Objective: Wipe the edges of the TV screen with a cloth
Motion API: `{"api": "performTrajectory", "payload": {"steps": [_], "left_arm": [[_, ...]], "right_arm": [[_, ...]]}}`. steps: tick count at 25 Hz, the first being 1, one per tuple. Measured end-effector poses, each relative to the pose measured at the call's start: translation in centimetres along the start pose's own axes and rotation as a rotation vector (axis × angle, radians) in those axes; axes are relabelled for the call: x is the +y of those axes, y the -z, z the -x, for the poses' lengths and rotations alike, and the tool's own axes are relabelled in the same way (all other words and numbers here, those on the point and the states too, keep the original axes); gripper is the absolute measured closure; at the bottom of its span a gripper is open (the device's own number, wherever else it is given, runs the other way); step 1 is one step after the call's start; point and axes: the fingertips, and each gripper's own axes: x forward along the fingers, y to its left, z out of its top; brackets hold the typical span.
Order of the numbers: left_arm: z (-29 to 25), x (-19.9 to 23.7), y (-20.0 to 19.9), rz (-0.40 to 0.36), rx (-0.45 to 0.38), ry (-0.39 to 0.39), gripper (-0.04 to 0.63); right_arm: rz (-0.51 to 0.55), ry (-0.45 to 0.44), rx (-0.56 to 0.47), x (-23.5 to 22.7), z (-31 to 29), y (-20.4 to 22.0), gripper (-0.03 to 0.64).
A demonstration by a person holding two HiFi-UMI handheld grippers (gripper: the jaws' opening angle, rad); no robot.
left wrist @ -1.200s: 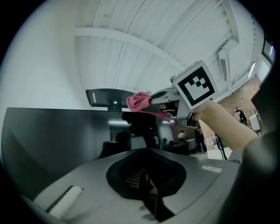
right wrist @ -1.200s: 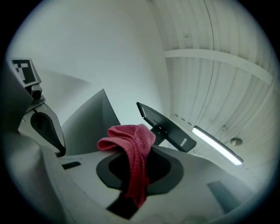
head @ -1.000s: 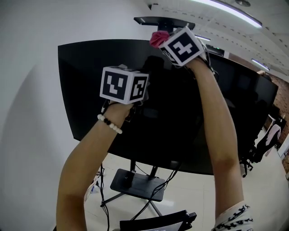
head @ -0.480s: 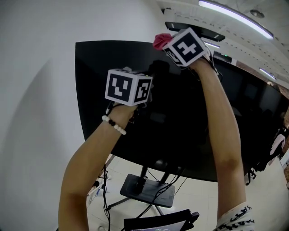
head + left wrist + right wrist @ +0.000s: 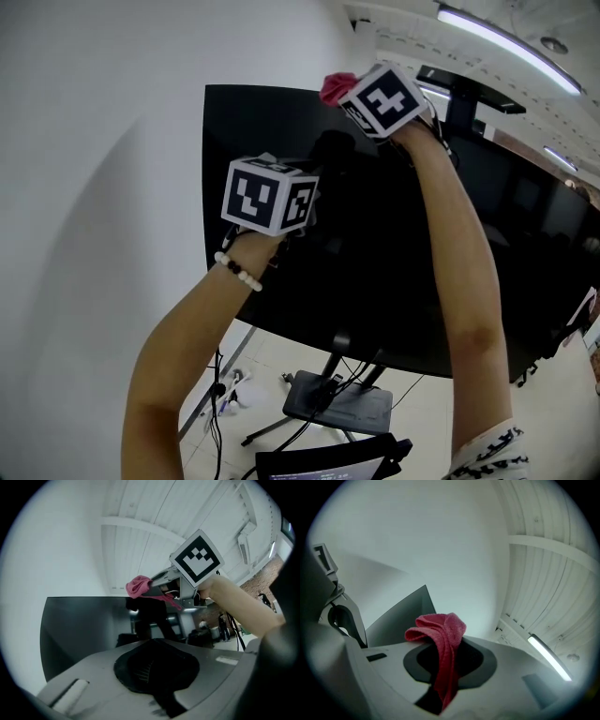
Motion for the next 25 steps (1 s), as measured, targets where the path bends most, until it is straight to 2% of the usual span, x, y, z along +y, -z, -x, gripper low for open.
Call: {"api": "performTrajectory", "payload": {"steps": [5,16,19,25], "left_arm": [[3.4,6.4,1.4,0.021,0.014,-0.033,0.598],[9.9,17.7,4.0,0.046,0.027,-0.113,0.598],[11.2,20.1,4.6,0.056,0.026,-0.128,0.598],[13.9,23.2,5.6,0.07,0.023,-0.141,0.598]], "right_arm": [[0.005,-0.011,-0.029,4.0,-4.3,-6.0,0.541],[0.043,-0.038,-0.043,10.7,-12.3,-15.9,0.541],[0.049,-0.065,-0.098,12.7,-13.7,-19.4,0.541],[0.063,-0.085,-0.132,15.4,-16.2,-23.5,0.541]]}}
